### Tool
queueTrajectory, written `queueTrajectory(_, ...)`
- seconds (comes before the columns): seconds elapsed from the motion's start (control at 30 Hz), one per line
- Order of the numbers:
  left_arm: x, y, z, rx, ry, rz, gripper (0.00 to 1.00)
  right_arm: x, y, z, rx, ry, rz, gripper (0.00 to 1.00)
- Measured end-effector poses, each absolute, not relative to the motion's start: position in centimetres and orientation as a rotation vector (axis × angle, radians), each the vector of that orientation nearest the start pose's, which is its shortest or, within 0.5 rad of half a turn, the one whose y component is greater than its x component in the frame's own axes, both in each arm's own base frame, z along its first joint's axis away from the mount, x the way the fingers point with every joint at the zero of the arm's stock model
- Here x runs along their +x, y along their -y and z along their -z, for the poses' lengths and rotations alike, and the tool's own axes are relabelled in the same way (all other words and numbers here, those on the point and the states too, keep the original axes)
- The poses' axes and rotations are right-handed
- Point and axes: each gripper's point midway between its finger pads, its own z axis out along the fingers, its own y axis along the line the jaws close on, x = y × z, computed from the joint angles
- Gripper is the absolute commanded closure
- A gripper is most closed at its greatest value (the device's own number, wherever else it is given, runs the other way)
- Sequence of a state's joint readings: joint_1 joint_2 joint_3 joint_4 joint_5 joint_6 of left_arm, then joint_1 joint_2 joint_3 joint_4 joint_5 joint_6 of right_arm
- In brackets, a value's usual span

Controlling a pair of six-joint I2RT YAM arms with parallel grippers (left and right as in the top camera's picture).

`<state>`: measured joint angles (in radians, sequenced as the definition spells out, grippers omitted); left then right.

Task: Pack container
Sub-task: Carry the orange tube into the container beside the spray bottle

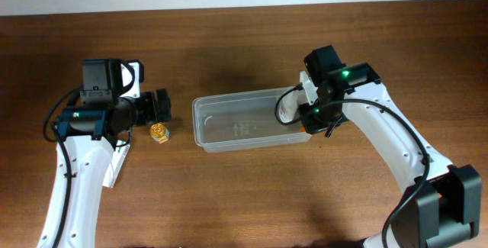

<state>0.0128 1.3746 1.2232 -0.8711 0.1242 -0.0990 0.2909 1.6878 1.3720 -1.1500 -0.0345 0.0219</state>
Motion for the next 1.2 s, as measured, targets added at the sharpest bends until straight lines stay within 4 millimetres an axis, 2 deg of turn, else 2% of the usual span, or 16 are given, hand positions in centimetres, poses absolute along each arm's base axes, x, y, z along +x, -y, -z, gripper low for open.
queueTrajectory(0.3,34.8,1.7,-18.6,-0.100,-2.591,0.192,0.01,32.0,-9.9,-11.3,-0.406,-2.983,-0.060,0.83)
queueTrajectory(0.33,34.8,1.7,-18.6,-0.099,-2.591,0.192,0.01,32.2,-9.9,-11.3,-0.404,-2.977,-0.057,0.82)
queueTrajectory(0.43,34.8,1.7,-18.6,-0.100,-2.591,0.192,0.01,32.6,-9.9,-11.4,-0.400,-2.961,-0.049,0.71)
queueTrajectory(0.53,34.8,1.7,-18.6,-0.100,-2.591,0.192,0.01,32.8,-9.8,-11.4,-0.404,-2.953,-0.039,0.66)
queueTrajectory(0.83,34.8,1.7,-18.6,-0.099,-2.591,0.192,0.01,32.9,-9.8,-11.4,-0.404,-2.948,-0.034,0.64)
queueTrajectory(1.03,34.8,1.7,-18.6,-0.099,-2.591,0.192,0.01,32.9,-9.8,-11.4,-0.405,-2.948,-0.034,0.55)
queueTrajectory(1.2,34.8,1.7,-18.6,-0.100,-2.591,0.192,0.01,32.9,-9.8,-11.4,-0.405,-2.947,-0.034,0.53)
